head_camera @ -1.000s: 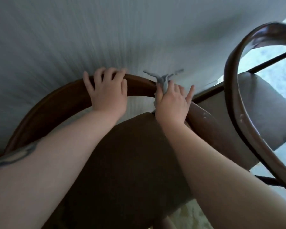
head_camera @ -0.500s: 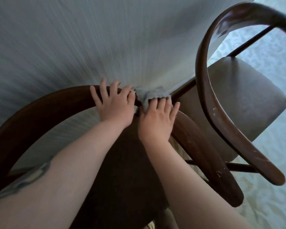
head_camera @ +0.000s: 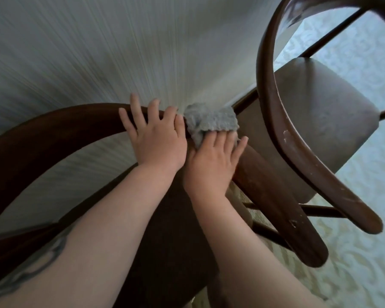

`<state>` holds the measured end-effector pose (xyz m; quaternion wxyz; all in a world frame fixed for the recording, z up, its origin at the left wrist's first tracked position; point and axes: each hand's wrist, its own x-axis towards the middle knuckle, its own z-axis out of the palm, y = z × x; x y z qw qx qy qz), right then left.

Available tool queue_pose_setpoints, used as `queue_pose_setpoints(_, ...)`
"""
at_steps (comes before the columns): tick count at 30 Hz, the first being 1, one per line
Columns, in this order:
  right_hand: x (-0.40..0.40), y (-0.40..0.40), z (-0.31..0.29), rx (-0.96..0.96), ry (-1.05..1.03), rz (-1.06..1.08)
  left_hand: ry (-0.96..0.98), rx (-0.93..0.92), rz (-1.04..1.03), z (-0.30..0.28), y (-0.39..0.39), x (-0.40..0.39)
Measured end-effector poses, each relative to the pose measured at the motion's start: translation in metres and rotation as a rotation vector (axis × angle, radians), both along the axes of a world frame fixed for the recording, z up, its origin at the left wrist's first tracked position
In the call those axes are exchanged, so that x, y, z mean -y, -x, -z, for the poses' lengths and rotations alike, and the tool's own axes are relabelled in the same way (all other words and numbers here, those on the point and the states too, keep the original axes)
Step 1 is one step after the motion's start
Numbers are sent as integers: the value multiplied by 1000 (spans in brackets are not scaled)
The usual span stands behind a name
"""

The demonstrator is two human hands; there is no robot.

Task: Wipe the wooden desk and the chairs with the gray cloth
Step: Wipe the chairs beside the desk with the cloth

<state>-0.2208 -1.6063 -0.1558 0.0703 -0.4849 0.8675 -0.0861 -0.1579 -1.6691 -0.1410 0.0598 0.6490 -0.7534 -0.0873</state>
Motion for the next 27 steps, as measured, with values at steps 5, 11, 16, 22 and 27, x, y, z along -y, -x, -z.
queue_pose_setpoints(5, -12, 18, 6, -108, 27, -138, -19, 46, 81, -2, -1, -3)
queue_pose_setpoints(11, -50, 12, 9, 13, 55, 275, -77, 39, 125, -7, 7, -11)
queue_pose_setpoints(16, -27, 15, 9, -17, 69, 28, -78, 6, 205, -1, 19, -23)
queue_pose_setpoints(22, -118, 30, 29, -91, 112, 358, -107, 25, 340, -1, 23, -37)
queue_pose_setpoints(27, -86, 28, 26, -81, 77, 316, -129, -6, 444, 7, 48, -74)
